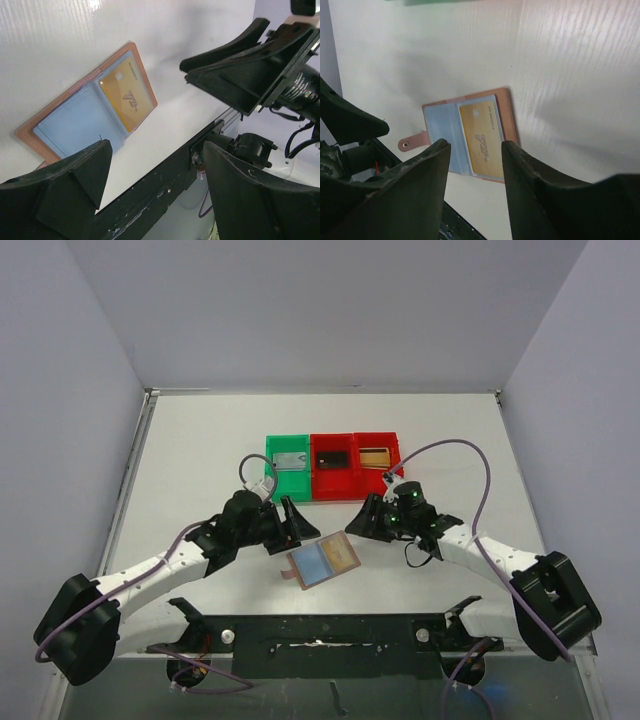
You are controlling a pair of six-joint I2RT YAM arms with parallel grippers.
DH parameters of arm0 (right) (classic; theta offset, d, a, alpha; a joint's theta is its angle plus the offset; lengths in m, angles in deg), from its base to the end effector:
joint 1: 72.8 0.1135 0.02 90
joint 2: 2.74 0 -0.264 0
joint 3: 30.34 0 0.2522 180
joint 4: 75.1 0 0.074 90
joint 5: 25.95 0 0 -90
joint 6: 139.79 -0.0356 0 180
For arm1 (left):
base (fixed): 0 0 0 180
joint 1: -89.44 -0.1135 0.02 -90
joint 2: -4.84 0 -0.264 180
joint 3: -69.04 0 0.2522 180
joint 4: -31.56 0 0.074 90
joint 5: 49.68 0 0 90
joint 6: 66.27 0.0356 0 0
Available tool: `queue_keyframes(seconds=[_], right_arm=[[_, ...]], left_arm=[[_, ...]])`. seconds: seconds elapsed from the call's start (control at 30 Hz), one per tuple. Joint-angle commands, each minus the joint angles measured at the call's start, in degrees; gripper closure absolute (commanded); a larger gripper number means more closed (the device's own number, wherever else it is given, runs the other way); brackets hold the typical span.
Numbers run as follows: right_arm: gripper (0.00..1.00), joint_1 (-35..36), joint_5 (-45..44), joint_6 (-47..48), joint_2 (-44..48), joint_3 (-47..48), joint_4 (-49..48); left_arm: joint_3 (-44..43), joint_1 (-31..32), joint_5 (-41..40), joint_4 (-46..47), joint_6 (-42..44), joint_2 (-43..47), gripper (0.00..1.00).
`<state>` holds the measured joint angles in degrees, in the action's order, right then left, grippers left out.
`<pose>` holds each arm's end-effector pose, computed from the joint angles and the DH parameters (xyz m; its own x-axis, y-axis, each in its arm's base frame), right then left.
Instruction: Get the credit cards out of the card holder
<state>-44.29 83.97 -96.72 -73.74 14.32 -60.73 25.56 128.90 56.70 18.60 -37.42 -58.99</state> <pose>0.2065 0.1259 0.1811 -0.8850 0.3009 -0.3553 -0.0427 0.7074 0.7055 0.1715 -0.1542 0.2033 -0.8980 -0.3492 -0.2676 0.0106 0.5908 -0.8067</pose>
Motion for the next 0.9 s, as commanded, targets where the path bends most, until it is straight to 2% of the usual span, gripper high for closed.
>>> queue_keyframes(seconds=[0.0, 0.13, 0.43, 0.7, 0.87], right_arm=[[0.58, 3.5, -2.1, -3.5, -1.1, -0.8, -3.8], [0.7, 4.8, -2.2, -3.9, -3.4, -0.8, -4.4], [0.78, 5.5, -2.1, -3.9, -7.6, 0.2, -3.8], [0.86, 5.4, -1.7, -5.3, -11.9, -0.6, -4.2], [0.87, 5.8, -2.9, -7.1, -12.3, -2.9, -4.2]], left_arm=[[-0.9, 0.5, -2.8, 4.1, -2.3, -0.8, 0.28], [-1.0, 0.5, -2.3, 3.6, -2.7, -2.1, 0.3], [-1.7, 1.7, -1.8, 5.4, -3.1, -4.9, 0.31], [-5.5, 4.2, -2.9, 4.9, -3.8, -12.0, 0.43], [-5.6, 6.0, -3.5, 6.3, -5.1, -14.7, 0.46]])
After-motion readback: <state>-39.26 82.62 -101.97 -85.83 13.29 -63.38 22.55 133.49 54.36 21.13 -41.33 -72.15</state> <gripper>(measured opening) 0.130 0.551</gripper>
